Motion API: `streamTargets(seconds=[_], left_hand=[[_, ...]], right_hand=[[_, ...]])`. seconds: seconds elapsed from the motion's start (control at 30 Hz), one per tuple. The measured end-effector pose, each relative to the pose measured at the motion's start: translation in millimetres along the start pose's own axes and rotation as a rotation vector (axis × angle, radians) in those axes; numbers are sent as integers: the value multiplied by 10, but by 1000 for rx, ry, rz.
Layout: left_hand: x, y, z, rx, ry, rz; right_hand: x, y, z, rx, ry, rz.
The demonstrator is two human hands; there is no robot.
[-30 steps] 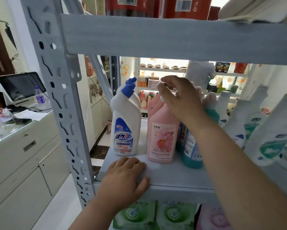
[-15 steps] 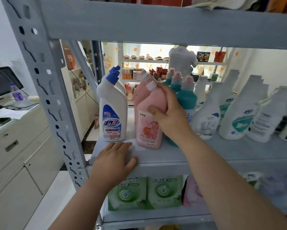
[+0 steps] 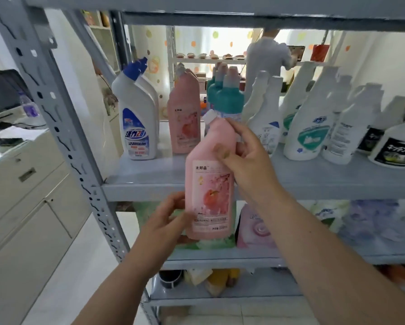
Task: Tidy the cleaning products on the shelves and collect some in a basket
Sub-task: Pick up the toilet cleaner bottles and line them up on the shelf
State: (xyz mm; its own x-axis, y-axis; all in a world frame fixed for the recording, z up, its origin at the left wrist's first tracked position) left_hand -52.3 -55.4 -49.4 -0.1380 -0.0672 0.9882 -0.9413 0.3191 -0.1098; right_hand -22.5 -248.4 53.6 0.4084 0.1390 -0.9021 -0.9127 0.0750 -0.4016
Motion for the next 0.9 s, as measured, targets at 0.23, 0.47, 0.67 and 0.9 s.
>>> streamTargets(seconds=[0.23,0.47,0.67,0.9], left_hand=[[-432,576,895,135,191,-215],[-668,1196,1597,179,392,-508],[-759,1573,1876,108,412,-585],[-687,1664,1726,-150,103,-347]], right_hand=[[225,857,-587,14,-50,246],[812,2041,-881,42,-477,629],[838,2563,-911,-87,-510,614],[727,2811,-1032,-164,-417,430]])
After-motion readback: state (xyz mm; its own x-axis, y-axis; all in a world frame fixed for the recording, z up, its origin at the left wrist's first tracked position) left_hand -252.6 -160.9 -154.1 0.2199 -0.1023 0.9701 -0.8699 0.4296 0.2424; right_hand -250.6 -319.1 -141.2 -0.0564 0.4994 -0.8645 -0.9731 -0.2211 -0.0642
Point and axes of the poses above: each hand's wrist, its own y-axis away from the middle knuckle, its own z-axis out of the palm, x = y × z, the point moved 5 cm from there along -y, towards the middle knuckle, and after that the axes turned 9 degrees about -y, right-handed, at the moved point
